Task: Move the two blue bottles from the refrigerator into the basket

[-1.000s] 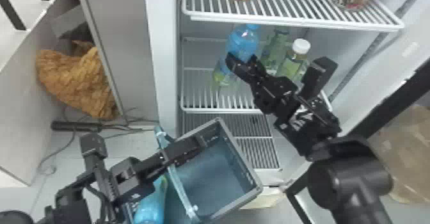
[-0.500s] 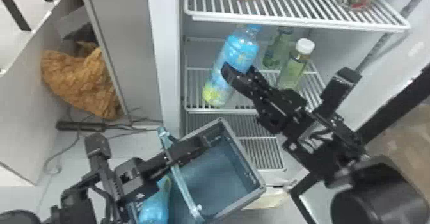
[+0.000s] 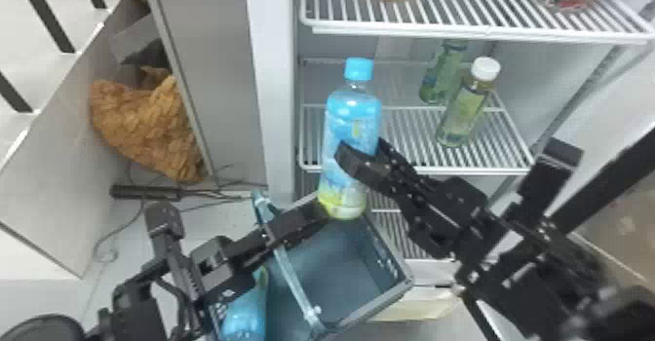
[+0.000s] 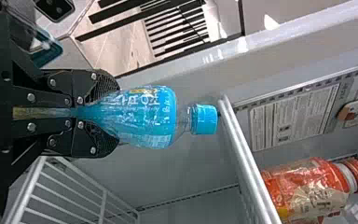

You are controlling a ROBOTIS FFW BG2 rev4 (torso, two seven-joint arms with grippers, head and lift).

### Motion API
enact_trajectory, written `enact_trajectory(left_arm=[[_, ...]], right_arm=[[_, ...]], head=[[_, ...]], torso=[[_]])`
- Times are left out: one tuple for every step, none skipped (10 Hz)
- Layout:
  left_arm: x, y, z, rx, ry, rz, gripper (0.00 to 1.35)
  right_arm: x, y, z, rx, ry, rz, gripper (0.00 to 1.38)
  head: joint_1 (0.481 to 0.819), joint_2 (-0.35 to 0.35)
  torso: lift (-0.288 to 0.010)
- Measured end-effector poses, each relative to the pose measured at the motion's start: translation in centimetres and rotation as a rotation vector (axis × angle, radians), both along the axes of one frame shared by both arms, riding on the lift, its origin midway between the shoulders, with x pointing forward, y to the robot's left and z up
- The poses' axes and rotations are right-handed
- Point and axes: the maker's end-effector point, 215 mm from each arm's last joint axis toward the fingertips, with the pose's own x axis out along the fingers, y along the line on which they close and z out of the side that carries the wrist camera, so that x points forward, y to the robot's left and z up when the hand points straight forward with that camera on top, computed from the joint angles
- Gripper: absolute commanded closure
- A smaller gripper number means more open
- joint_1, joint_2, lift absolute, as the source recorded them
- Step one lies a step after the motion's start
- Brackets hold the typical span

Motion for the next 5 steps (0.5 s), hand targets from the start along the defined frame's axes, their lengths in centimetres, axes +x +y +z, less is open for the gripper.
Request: enact_trajectory(left_arm=[[0.0, 0.1, 0.0, 0.000, 0.001, 0.004, 1.20], [0.1, 0.3, -0.1, 0.001, 0.002, 0.008, 1.20], [0.1, 0.4, -0.1, 0.000, 0.000, 0.012, 1.20], [0.2, 0.5, 0.0, -0.001, -0.001, 0.015, 1.20], [0.2, 0.6, 0.0, -0.001, -0.001, 0.017, 1.20]], right_arm=[[-1.4, 0.0, 0.1, -0.010, 0.016, 0.006, 1.28], [-2.8, -0.2, 0.2, -0.022, 0.033, 0.011, 1.27], [-4.2, -0.4, 0.0, -0.033, 0.057, 0.020, 1.27], [-5.5, -0.5, -0.6, -0.043, 0.088, 0.035, 1.27], [-6.6, -0.7, -1.2, -0.052, 0.115, 0.044, 1.27]], head=[[0.695, -0.065], [0.695, -0.068], [0.695, -0.069], [0.695, -0.070], [0.695, -0.073]], torso=[[-0.220], [-0.220], [-0.220], [-0.220], [-0.220]])
